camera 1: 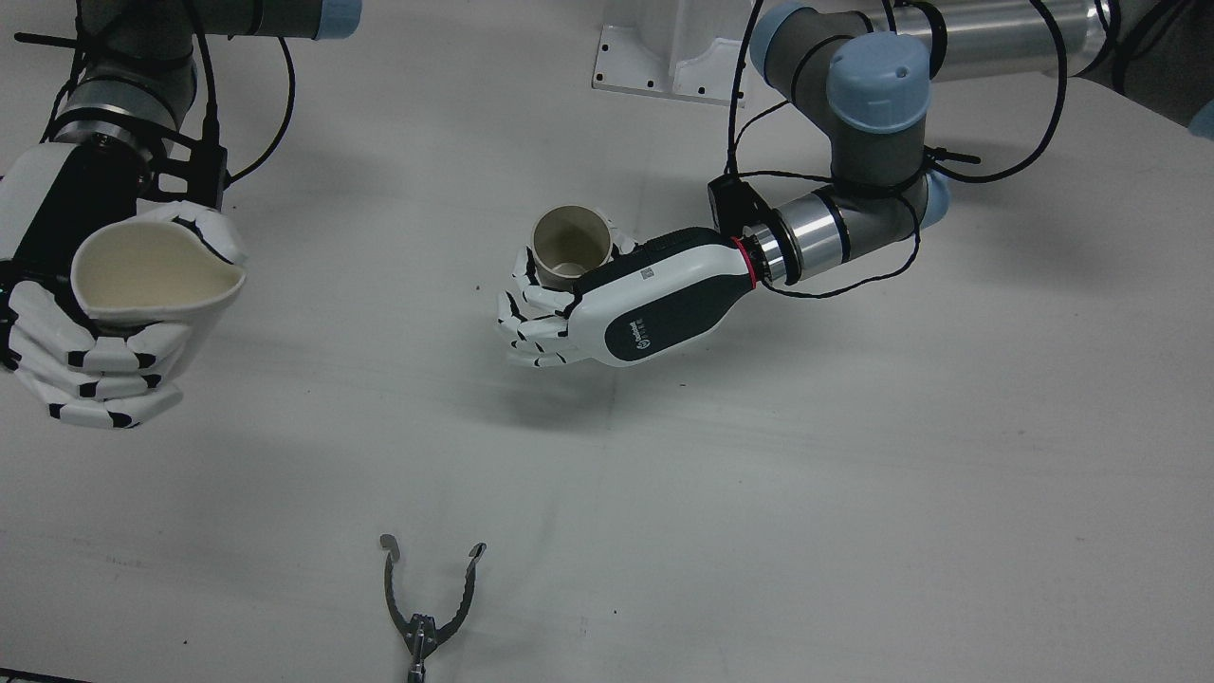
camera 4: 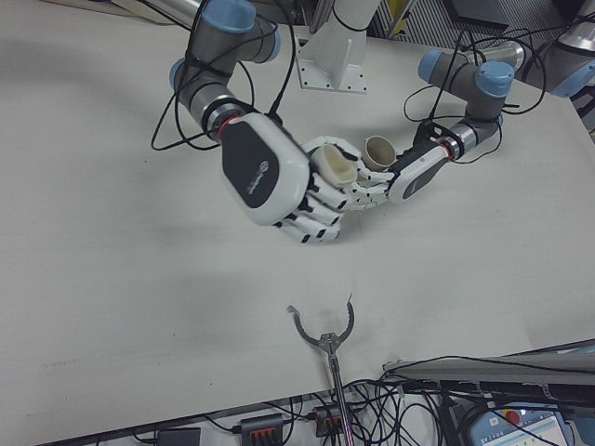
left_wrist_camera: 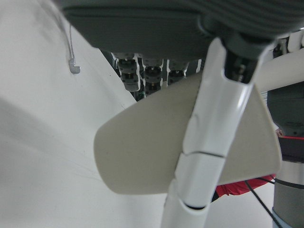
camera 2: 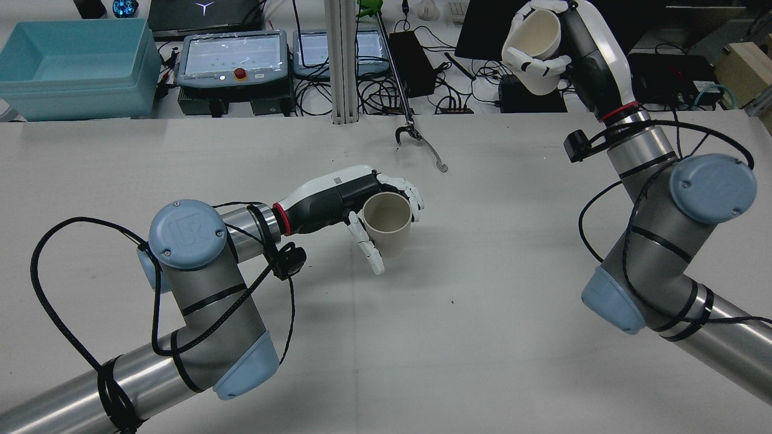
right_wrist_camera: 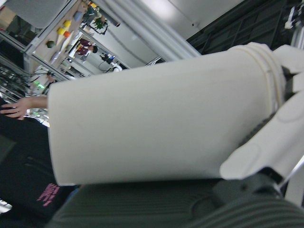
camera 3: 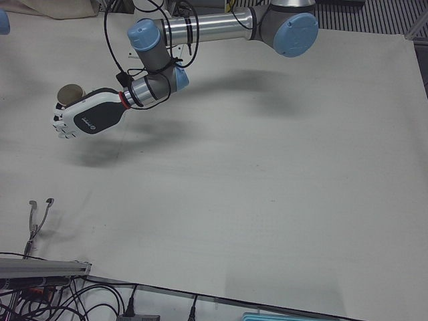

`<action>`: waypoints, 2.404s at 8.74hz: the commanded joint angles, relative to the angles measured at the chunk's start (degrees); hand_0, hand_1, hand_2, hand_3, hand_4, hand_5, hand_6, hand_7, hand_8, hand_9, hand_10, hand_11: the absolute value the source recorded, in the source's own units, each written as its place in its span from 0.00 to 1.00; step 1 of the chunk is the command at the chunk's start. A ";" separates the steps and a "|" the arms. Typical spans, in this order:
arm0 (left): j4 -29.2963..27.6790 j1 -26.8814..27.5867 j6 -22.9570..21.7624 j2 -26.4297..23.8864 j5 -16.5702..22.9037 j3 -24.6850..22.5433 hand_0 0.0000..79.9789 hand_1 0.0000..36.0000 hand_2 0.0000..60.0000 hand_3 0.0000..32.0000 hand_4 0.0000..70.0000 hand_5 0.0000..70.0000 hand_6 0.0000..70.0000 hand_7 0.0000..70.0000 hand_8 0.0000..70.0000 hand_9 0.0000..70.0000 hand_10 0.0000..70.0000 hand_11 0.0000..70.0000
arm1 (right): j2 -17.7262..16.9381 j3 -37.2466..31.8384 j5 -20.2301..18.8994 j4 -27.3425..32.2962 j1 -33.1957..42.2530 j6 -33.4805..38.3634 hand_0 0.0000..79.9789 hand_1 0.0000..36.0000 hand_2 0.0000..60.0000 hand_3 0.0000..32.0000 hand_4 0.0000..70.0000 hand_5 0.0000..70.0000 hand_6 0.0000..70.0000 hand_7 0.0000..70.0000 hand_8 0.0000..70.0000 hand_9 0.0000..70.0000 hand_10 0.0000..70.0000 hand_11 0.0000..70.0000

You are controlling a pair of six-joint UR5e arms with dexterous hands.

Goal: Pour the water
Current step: 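Bring both held cups toward the table center, left cup upright, then tilt the right hand's cup over the left hand's cup to pour, then withdraw both arms outward still holding their cups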

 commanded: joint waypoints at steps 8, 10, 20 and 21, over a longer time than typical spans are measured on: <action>0.45 -0.28 0.11 -1.89 0.85 0.09 1.00 0.78 0.00 0.00 0.74 0.54 0.28 0.59 0.23 0.37 0.12 0.21 | 2.81 17.01 -20.63 -23.91 -7.70 -26.14 0.61 1.00 1.00 0.00 1.00 1.00 1.00 1.00 0.60 0.78 0.60 0.86; 0.80 -0.28 0.11 -2.60 0.85 0.09 1.00 0.78 0.00 0.00 0.75 0.54 0.28 0.60 0.23 0.37 0.12 0.21 | 3.07 15.69 -20.63 -24.45 -9.11 -27.36 0.61 1.00 1.00 0.00 1.00 1.00 1.00 1.00 0.61 0.79 0.61 0.87; 0.47 -20.99 -6.38 8.70 1.82 -2.37 1.00 0.75 0.00 0.00 0.66 0.52 0.26 0.56 0.22 0.37 0.12 0.20 | -7.12 7.11 10.22 -13.38 6.34 7.81 0.58 0.85 1.00 0.00 1.00 0.97 0.97 1.00 0.60 0.77 0.61 0.85; -0.68 -24.15 -8.48 13.61 1.29 -2.20 1.00 0.78 0.00 0.00 0.66 0.53 0.26 0.57 0.23 0.37 0.12 0.20 | -7.03 2.72 11.18 -12.51 6.61 12.83 0.58 0.81 1.00 0.00 1.00 0.95 0.96 1.00 0.59 0.77 0.59 0.84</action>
